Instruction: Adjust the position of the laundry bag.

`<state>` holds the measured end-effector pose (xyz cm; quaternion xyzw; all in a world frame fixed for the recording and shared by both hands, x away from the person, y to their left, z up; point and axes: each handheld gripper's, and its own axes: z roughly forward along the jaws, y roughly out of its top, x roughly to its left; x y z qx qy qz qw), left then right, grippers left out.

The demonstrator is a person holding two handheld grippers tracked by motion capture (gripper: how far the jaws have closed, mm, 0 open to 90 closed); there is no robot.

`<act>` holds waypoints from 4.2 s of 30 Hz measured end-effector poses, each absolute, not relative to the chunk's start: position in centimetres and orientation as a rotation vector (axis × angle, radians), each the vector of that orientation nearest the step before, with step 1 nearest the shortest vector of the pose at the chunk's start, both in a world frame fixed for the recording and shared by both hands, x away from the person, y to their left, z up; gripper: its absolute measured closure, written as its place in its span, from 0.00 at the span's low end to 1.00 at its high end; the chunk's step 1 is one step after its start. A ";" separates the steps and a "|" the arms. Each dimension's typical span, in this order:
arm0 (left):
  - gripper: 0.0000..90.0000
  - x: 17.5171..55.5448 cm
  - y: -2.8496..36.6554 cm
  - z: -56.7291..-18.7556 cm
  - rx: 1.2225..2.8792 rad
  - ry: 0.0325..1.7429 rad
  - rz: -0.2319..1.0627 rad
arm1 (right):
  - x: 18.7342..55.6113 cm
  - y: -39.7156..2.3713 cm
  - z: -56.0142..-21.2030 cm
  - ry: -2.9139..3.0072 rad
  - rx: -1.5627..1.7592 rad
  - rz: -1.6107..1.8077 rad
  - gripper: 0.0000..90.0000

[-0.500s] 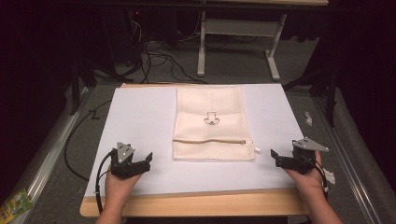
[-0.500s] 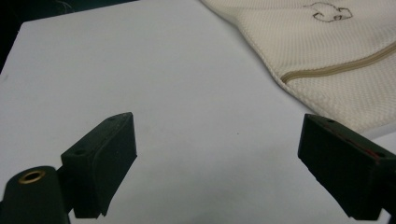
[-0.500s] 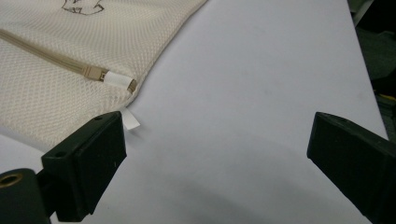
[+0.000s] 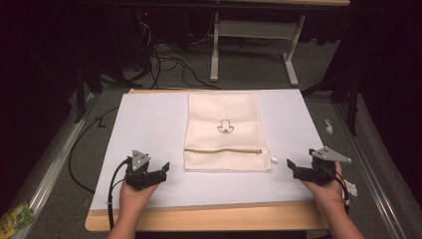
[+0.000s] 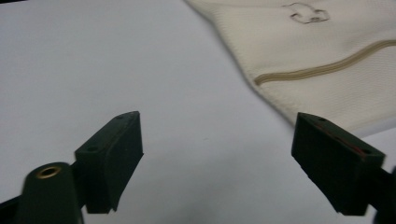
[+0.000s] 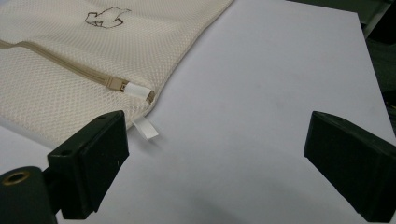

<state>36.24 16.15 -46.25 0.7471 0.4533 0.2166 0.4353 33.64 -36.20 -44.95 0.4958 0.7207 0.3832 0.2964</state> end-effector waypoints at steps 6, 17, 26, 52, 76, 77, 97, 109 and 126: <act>0.45 37.1 11.4 -46.9 1.955 1.052 0.442 | 33.7 -35.2 -45.2 1.945 1.311 1.000 0.09; 0.92 38.1 8.5 -48.1 2.030 1.119 0.385 | 33.6 -34.2 -45.5 1.992 1.265 1.005 0.15; 0.97 35.5 7.9 -47.4 2.175 0.973 0.369 | 33.1 -33.0 -45.7 2.028 1.254 1.062 0.27; 0.93 29.2 8.9 -47.0 2.268 0.842 0.357 | 27.3 -30.0 -46.7 2.343 1.194 0.936 0.92; 0.44 31.2 10.7 -46.2 1.986 0.959 0.446 | 30.9 -31.0 -46.3 2.176 1.361 1.100 0.63; 0.44 31.2 10.8 -46.2 1.981 0.964 0.441 | 31.0 -31.1 -46.4 2.180 1.361 1.100 0.64; 0.43 31.3 10.7 -46.3 1.985 0.952 0.433 | 31.3 -30.9 -47.6 2.272 1.354 1.031 0.69; 0.44 31.2 10.7 -46.3 1.988 0.954 0.440 | 31.4 -30.0 -47.3 2.304 1.302 0.979 0.91; 0.47 31.4 8.9 -45.9 1.932 0.902 0.388 | 31.1 -29.4 -45.8 2.240 1.268 1.032 0.93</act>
